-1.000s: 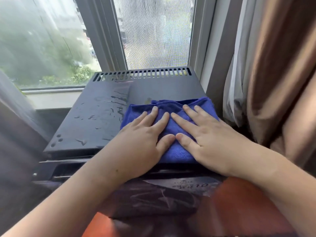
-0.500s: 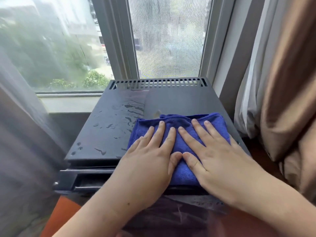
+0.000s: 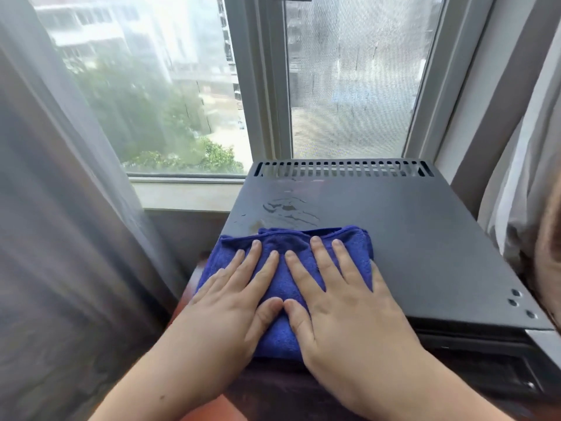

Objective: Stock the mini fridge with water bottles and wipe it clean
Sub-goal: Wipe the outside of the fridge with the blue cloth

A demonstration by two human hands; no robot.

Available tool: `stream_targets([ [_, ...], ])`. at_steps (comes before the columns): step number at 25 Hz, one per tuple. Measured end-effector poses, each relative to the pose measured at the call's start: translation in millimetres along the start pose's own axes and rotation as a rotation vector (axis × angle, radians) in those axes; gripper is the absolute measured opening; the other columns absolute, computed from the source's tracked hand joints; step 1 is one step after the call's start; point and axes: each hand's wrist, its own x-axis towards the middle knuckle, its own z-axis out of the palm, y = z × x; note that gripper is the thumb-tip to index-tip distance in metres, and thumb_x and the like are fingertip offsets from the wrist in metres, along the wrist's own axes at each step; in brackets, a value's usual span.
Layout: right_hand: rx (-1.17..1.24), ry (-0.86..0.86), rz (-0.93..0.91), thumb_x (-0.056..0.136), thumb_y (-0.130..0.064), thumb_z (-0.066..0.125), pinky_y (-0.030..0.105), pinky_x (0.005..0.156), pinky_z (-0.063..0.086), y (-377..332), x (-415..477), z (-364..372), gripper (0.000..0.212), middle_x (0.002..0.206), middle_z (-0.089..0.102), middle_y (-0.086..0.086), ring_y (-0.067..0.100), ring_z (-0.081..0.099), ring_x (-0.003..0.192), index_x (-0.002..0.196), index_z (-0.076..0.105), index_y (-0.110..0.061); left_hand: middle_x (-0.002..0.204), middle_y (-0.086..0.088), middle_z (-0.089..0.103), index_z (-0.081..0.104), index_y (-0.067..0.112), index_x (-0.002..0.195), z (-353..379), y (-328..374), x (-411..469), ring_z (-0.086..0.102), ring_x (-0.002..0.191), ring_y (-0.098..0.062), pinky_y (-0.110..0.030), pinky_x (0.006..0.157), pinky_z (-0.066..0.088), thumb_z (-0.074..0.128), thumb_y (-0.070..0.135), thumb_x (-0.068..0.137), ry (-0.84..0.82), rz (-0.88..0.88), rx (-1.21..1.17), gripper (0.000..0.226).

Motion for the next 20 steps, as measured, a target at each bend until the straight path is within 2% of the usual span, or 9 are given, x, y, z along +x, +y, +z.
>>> stream_targets([
  [1, 0.003, 0.028, -0.007, 0.091, -0.056, 0.039, 0.054, 0.108, 0.036, -7.1, 3.5, 3.9, 0.061, 0.149, 0.055, 0.01, 0.032, 0.053, 0.138, 0.142, 0.06, -0.029, 0.145, 0.029, -0.047, -0.037, 0.061, 0.133, -1.0, -8.7, -2.6, -0.034, 0.144, 0.005, -0.021, 0.123, -0.012, -0.038, 0.084, 0.058, -0.005, -0.011, -0.016, 0.079],
  [3, 0.017, 0.046, -0.029, 0.09, -0.055, 0.041, 0.055, 0.101, 0.028, -17.5, 11.2, 13.4, 0.061, 0.146, 0.058, 0.012, 0.033, 0.056, 0.135, 0.139, 0.064, -0.026, 0.149, 0.028, -0.042, -0.03, 0.06, 0.138, -3.0, -22.5, -5.8, -0.032, 0.145, 0.005, -0.022, 0.124, -0.01, -0.035, 0.088, 0.058, -0.011, -0.019, -0.054, 0.085],
  [5, 0.066, 0.007, -0.042, 0.092, -0.056, 0.033, 0.05, 0.109, 0.025, -22.8, 14.7, 9.2, 0.063, 0.156, 0.046, 0.012, 0.033, 0.045, 0.144, 0.147, 0.054, -0.032, 0.15, 0.026, -0.041, -0.029, 0.059, 0.137, -5.5, -29.0, -3.5, -0.033, 0.145, 0.004, -0.022, 0.123, -0.013, -0.036, 0.09, 0.053, -0.035, -0.026, -0.066, 0.09],
  [7, 0.068, -0.038, -0.07, 0.095, -0.058, 0.01, 0.043, 0.124, 0.005, -21.3, 20.3, -0.4, 0.067, 0.172, 0.0, 0.005, 0.028, 0.001, 0.159, 0.161, 0.011, -0.045, 0.152, 0.025, -0.039, -0.028, 0.061, 0.135, -8.0, -30.6, 5.1, -0.032, 0.146, 0.001, -0.027, 0.126, -0.01, -0.036, 0.091, 0.05, -0.059, -0.031, -0.077, 0.091],
  [8, 0.09, -0.095, -0.064, 0.094, -0.06, 0.003, 0.044, 0.125, -0.005, -16.7, 23.1, -4.8, 0.068, 0.169, -0.021, -0.001, 0.021, -0.019, 0.156, 0.159, -0.009, -0.044, 0.154, 0.024, -0.037, -0.027, 0.062, 0.136, -9.7, -30.5, 10.9, -0.03, 0.147, 0.0, -0.031, 0.127, -0.006, -0.035, 0.092, 0.05, -0.068, -0.029, -0.077, 0.091],
  [9, 0.082, -0.155, -0.05, 0.096, -0.061, 0.003, 0.045, 0.125, -0.01, -12.5, 27.3, -9.0, 0.067, 0.166, -0.03, -0.005, 0.016, -0.028, 0.153, 0.158, -0.018, -0.042, 0.156, 0.024, -0.036, -0.025, 0.061, 0.138, -11.4, -31.0, 18.0, -0.028, 0.149, -0.001, -0.033, 0.128, -0.004, -0.033, 0.092, 0.053, -0.073, -0.024, -0.076, 0.09],
  [11, 0.058, -0.208, -0.038, 0.103, -0.059, 0.01, 0.046, 0.126, -0.01, -3.8, 40.9, -16.5, 0.063, 0.166, -0.03, -0.008, 0.013, -0.029, 0.152, 0.158, -0.018, -0.042, 0.16, 0.02, -0.032, -0.02, 0.053, 0.149, -16.4, -31.7, 35.1, -0.023, 0.152, -0.004, -0.033, 0.128, -0.004, -0.019, 0.088, 0.071, -0.096, -0.01, -0.08, 0.085],
  [14, 0.054, -0.264, -0.035, 0.105, -0.058, 0.014, 0.047, 0.127, -0.008, 10.7, 66.8, -16.6, 0.063, 0.167, -0.027, -0.009, 0.012, -0.025, 0.154, 0.159, -0.015, -0.043, 0.166, 0.011, -0.025, -0.012, 0.038, 0.16, -21.8, -33.7, 64.6, -0.02, 0.154, -0.009, -0.023, 0.121, -0.011, 0.014, 0.062, 0.101, -0.14, 0.004, -0.095, 0.068],
  [20, 0.058, -0.294, -0.004, 0.105, -0.059, 0.02, 0.049, 0.127, -0.005, 40.4, 136.8, -15.2, 0.062, 0.17, -0.017, -0.008, 0.014, -0.017, 0.156, 0.16, -0.005, -0.043, 0.17, -0.002, -0.016, -0.005, 0.027, 0.163, -33.4, -33.6, 132.0, -0.013, 0.157, -0.019, -0.028, 0.122, -0.009, 0.024, 0.048, 0.109, -0.163, -0.002, -0.126, 0.064],
])
